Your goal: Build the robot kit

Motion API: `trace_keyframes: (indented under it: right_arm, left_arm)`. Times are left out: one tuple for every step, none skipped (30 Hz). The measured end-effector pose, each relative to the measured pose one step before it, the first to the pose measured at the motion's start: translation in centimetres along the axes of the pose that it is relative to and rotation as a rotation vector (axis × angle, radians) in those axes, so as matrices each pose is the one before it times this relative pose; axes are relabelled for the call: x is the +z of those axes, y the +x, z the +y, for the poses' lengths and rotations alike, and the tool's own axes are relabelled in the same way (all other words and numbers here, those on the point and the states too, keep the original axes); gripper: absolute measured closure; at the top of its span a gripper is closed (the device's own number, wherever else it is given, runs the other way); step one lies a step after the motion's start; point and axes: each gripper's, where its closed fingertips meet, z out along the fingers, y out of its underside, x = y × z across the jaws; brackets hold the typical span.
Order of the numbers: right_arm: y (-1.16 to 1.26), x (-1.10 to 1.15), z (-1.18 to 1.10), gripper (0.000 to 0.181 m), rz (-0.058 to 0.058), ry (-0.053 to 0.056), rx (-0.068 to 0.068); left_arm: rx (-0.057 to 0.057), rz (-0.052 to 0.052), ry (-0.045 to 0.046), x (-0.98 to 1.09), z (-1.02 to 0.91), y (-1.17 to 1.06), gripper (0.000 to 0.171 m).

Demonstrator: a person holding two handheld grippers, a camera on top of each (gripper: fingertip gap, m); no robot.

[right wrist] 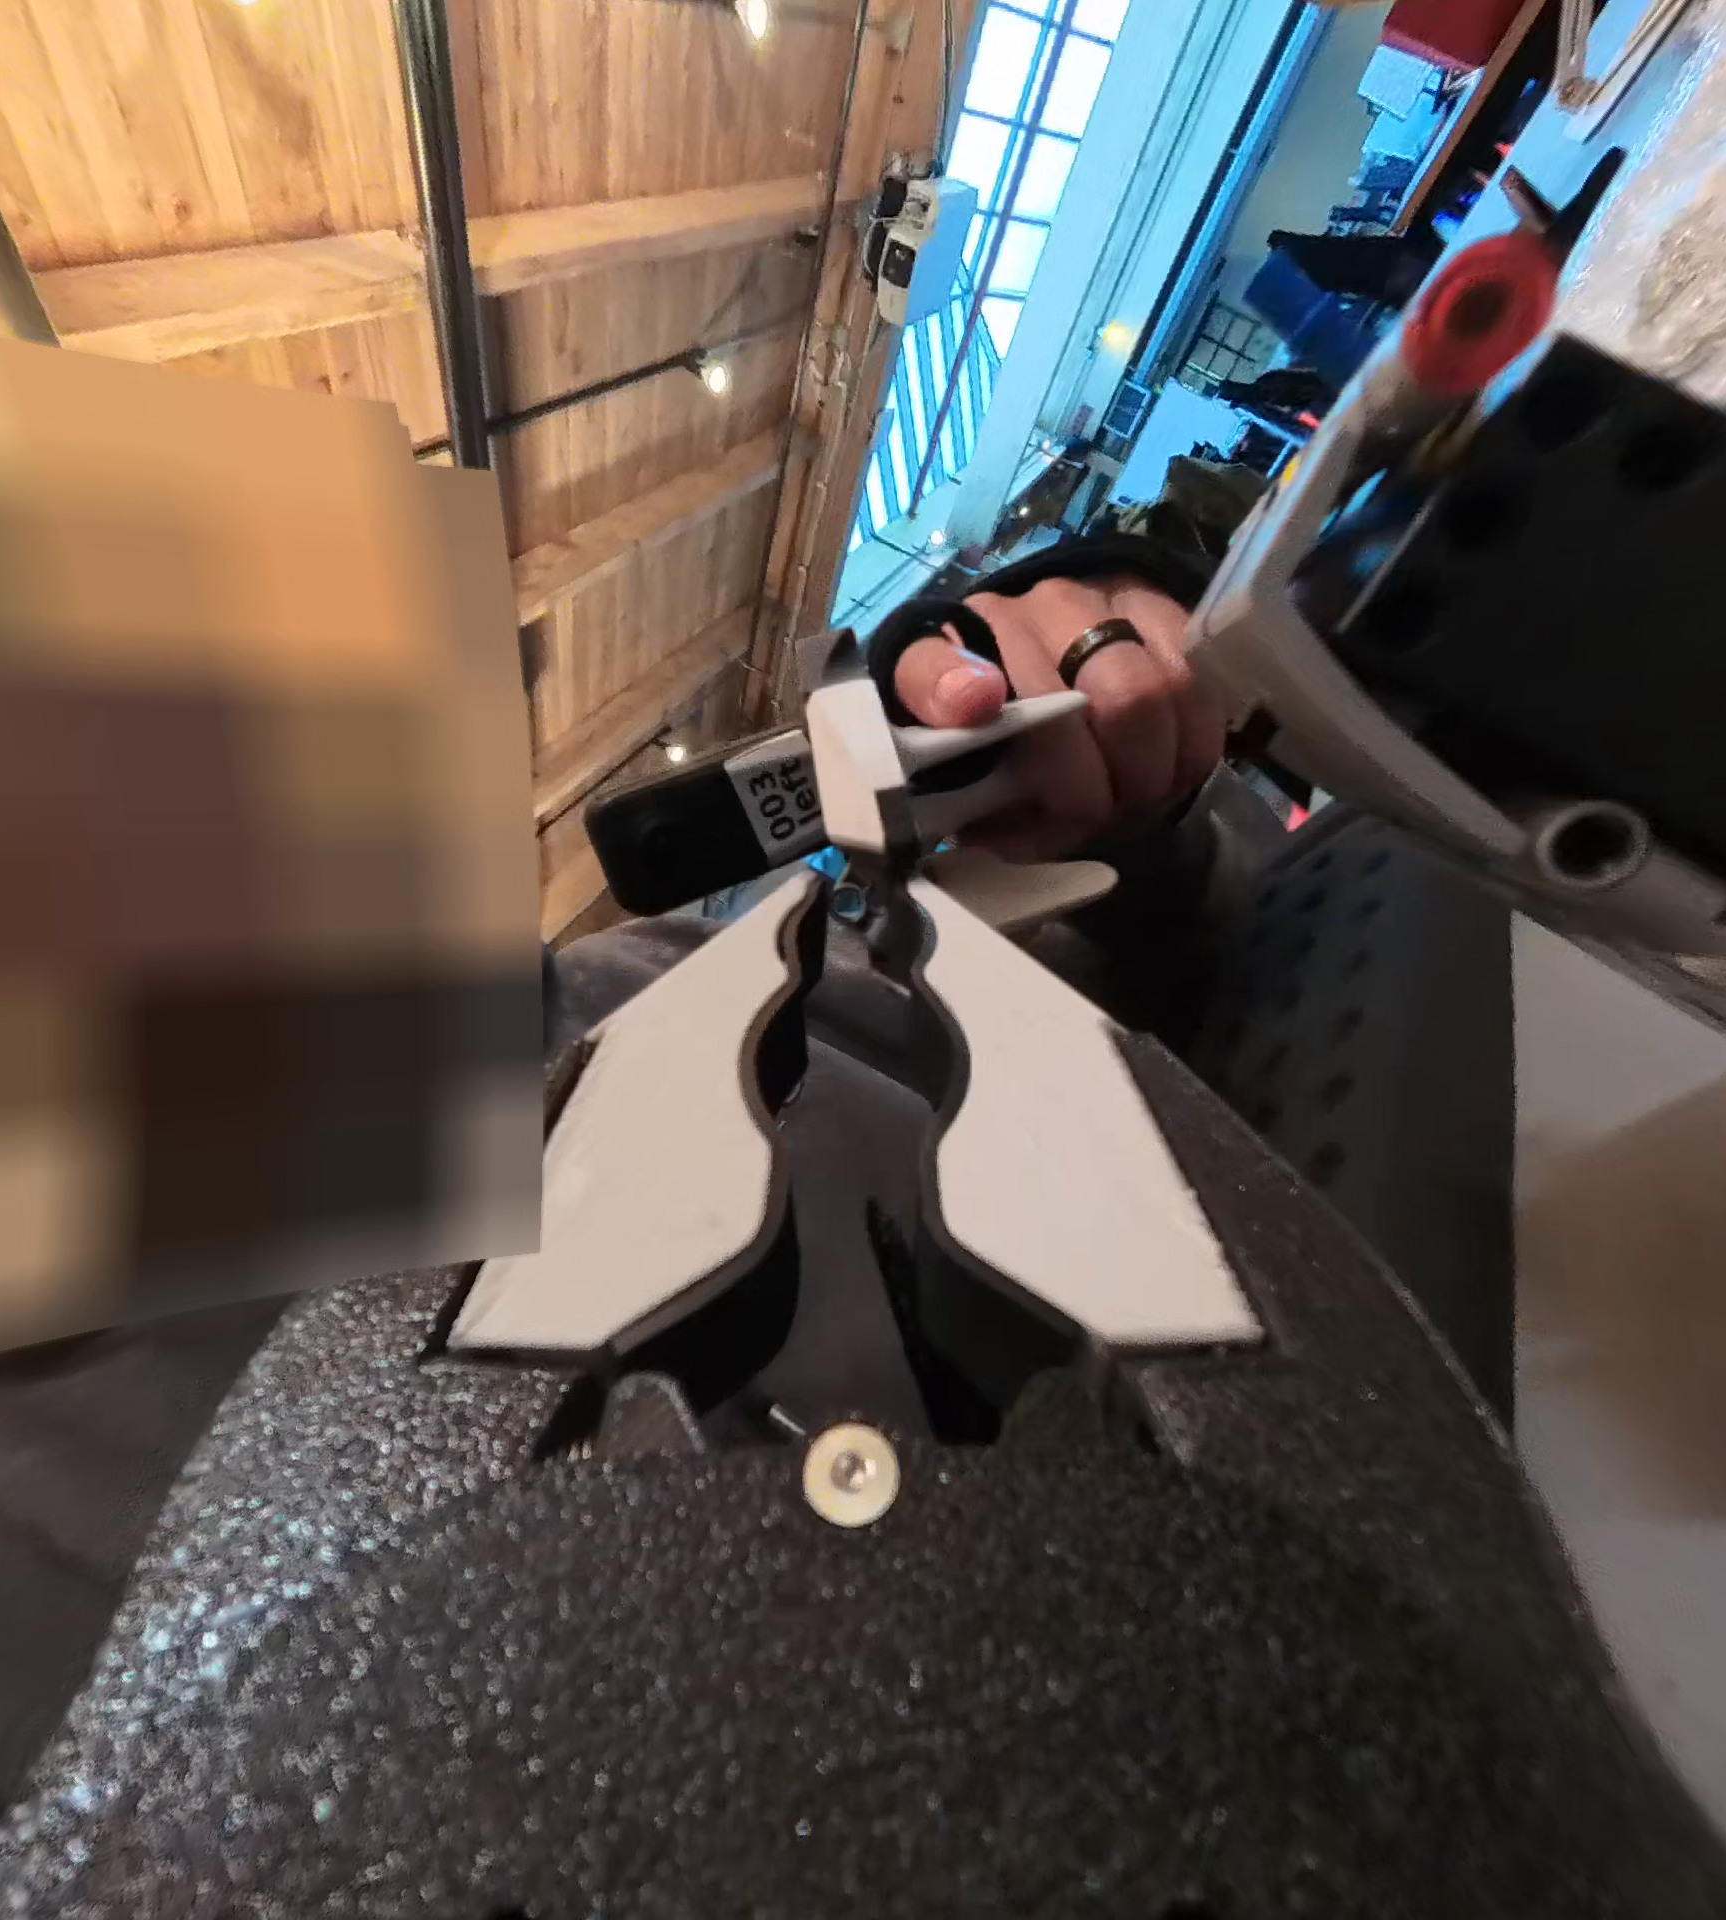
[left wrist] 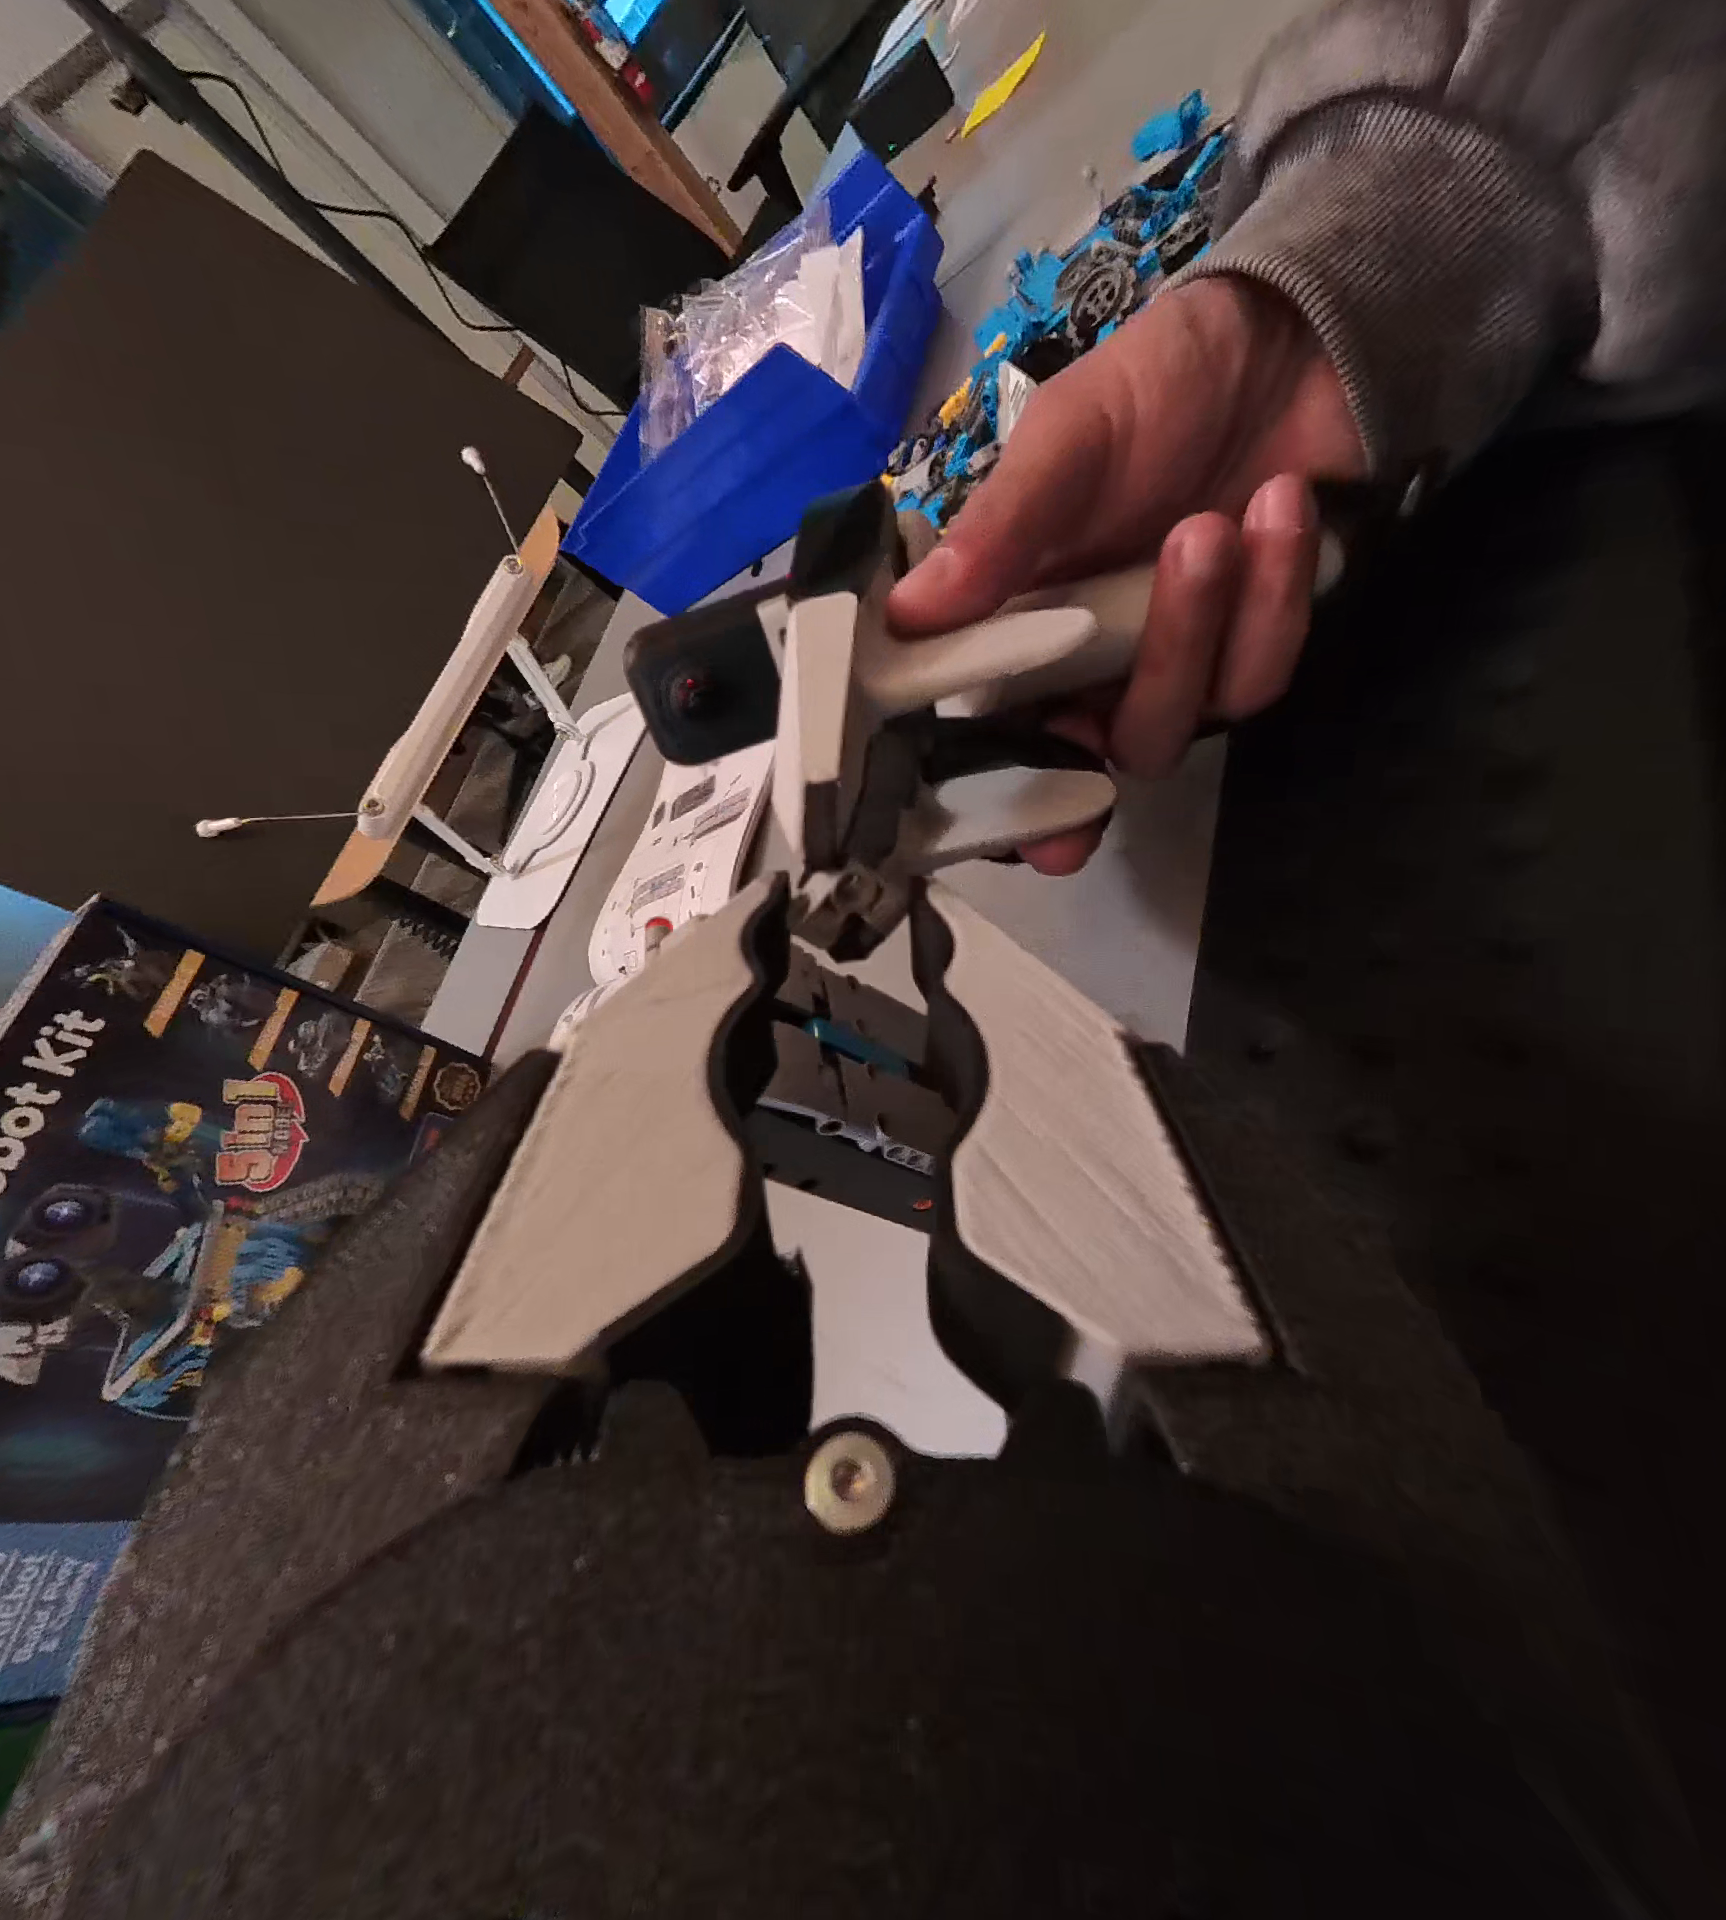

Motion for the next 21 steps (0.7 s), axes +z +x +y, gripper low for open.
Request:
trace_keyframes:
  right_arm:
    - [0.03,-0.019,-0.044,0.172,0.0089,0.0019,-0.0105]
    - [0.149,-0.124,-0.148,0.172,0.0193,0.005,-0.0133]
    - [0.221,-0.156,-0.162,0.172,0.025,0.0047,-0.0152]
    - [0.215,-0.172,-0.168,0.172,0.0234,0.0053,-0.0164]
    - [0.204,-0.217,-0.227,0.172,0.024,0.0093,-0.0211]
    - [0.322,-0.28,-0.297,0.174,0.0363,0.0139,-0.0316]
    - [0.44,-0.347,-0.404,0.174,0.0553,0.0205,-0.0521]
    - [0.345,-0.333,-0.399,0.173,0.0593,0.021,-0.0678]
    - [0.02,-0.23,-0.242,0.173,0.0454,0.0091,-0.0749]
    - [-0.154,-0.157,-0.261,0.171,0.0449,0.0118,-0.0882]
    - [0.076,-0.05,0.02,0.168,0.0611,-0.0075,-0.0893]
    - [0.252,0.093,0.365,0.163,0.0665,-0.0294,-0.082]
    - [0.316,0.147,0.325,0.159,0.0667,-0.0239,-0.0699]
    - [0.017,0.176,0.197,0.16,0.0425,-0.0114,-0.0555]
    - [0.021,0.105,-0.05,0.16,0.0363,0.0031,-0.0349]
    - [-0.04,-0.002,-0.134,0.163,0.0241,0.0061,-0.0258]
    - [0.034,0.011,0.015,0.164,0.02,-0.0042,-0.02]
    - [-0.028,-0.014,0.005,0.165,0.0089,-0.0014,-0.0149]
    - [-0.004,0.002,0.009,0.165,0.006,0.0013,-0.0066]
    - [-0.031,0.014,-0.015,0.165,0.0012,0.0036,-0.0007]
    - [-0.082,-0.041,-0.229,0.162,-0.0035,0.0163,0.0011]
  left_arm:
    - [-0.011,0.0054,0.00747,-0.005,0.028,-0.045,0.151]
    - [-0.0139,0.0055,-0.00418,0.028,0.199,-0.059,0.15]
    - [-0.0063,-0.0019,-0.00858,0.077,0.281,-0.089,0.15]
    - [0.0013,-0.013,-0.00703,0.118,0.242,-0.15,0.151]
    - [-0.0019,-0.0171,-0.01211,0.181,0.295,-0.194,0.151]
    - [-0.0124,-0.0126,-0.0226,0.223,0.418,-0.176,0.151]
    - [-0.0161,-0.0189,-0.0154,0.162,0.305,-0.303,0.151]
    - [-0.0197,-0.0098,-0.0038,0.091,0.148,-0.198,0.151]
    - [-0.0287,0.0023,-0.0086,0.104,0.204,-0.067,0.151]
    - [-0.0274,-0.0095,-0.00886,0.117,0.175,-0.253,0.151]
    - [-0.0228,-0.0074,-0.0014,0.105,0.074,-0.203,0.151]
    - [-0.0213,-0.0067,0.00452,0.094,-0.046,-0.186,0.151]
    - [-0.0199,-0.0113,0.00318,0.101,-0.048,-0.224,0.151]
    - [-0.0128,-0.0089,0.00092,0.116,-0.059,-0.158,0.151]
    - [0.0017,-0.0071,-0.00472,0.105,0.032,-0.057,0.151]
    - [0.0114,-0.0119,-0.00929,0.09,0.114,-0.119,0.151]
    - [0.0092,-0.0065,-0.00647,0.021,0.07,-0.049,0.151]
    - [0.0036,-0.0013,-0.00208,-0.008,-0.001,0.034,0.151]
    - [0.0048,-0.0046,-0.00603,0.002,0.045,-0.028,0.151]
    - [0.0119,-0.005,-0.00673,-0.021,0.057,-0.008,0.151]
    - [0.0143,-0.0015,-0.00902,0.002,0.087,0.073,0.151]
